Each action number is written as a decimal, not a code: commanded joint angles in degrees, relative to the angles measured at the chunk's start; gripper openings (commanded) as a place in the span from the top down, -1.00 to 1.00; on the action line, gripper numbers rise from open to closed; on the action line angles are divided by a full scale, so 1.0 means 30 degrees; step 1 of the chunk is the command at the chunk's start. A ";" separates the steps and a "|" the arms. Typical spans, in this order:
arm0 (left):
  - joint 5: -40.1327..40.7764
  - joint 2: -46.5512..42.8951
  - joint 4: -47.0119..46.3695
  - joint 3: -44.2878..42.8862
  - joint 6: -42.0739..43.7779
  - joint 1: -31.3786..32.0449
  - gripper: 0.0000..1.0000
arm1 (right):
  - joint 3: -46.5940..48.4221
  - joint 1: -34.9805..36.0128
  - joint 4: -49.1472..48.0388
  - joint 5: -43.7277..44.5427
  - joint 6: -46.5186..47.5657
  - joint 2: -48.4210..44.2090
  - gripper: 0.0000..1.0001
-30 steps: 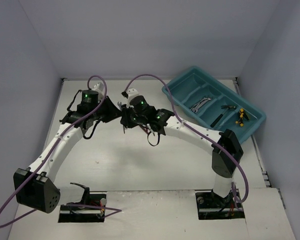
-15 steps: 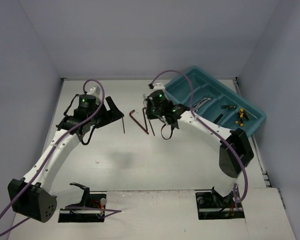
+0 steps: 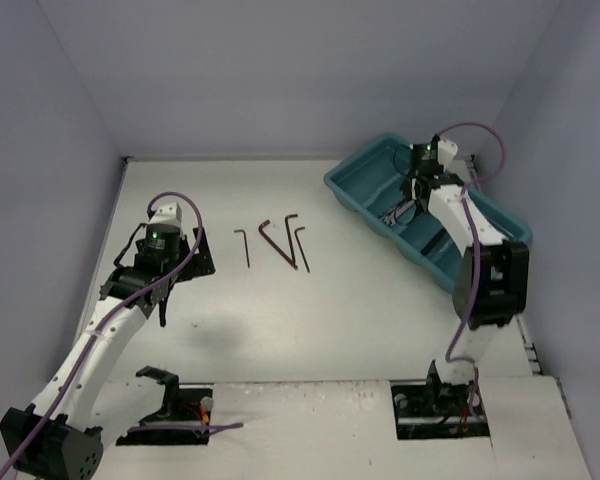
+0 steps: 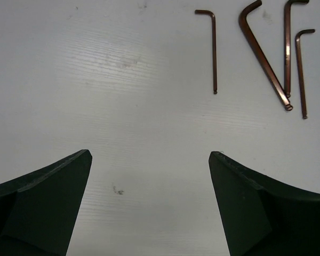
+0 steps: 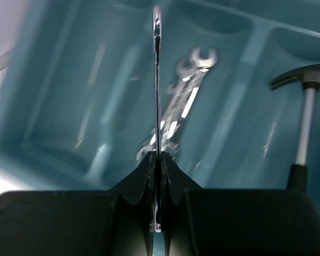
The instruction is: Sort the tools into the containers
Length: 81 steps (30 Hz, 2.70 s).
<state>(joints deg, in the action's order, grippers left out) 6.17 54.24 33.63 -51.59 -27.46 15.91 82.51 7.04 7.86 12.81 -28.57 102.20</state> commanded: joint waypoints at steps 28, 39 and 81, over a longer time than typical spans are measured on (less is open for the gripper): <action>0.0876 0.0493 -0.2742 0.0584 0.2358 -0.0234 -0.81 | 0.0534 0.7543 0.0337 -0.3228 0.6531 0.1021 0.18; 0.1321 0.0483 -0.2509 0.0742 0.2658 -0.0234 -0.81 | 0.2680 1.0017 0.0357 -0.2365 0.5686 0.6015 0.24; 0.1487 0.0730 -0.2333 0.0615 0.2678 -0.0262 -0.81 | 0.3461 1.0897 0.0308 -0.1779 0.2872 0.5983 0.35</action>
<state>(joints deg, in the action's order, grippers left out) 10.15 56.90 28.62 -48.01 -20.10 15.62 90.11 39.12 9.28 6.02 -18.73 122.28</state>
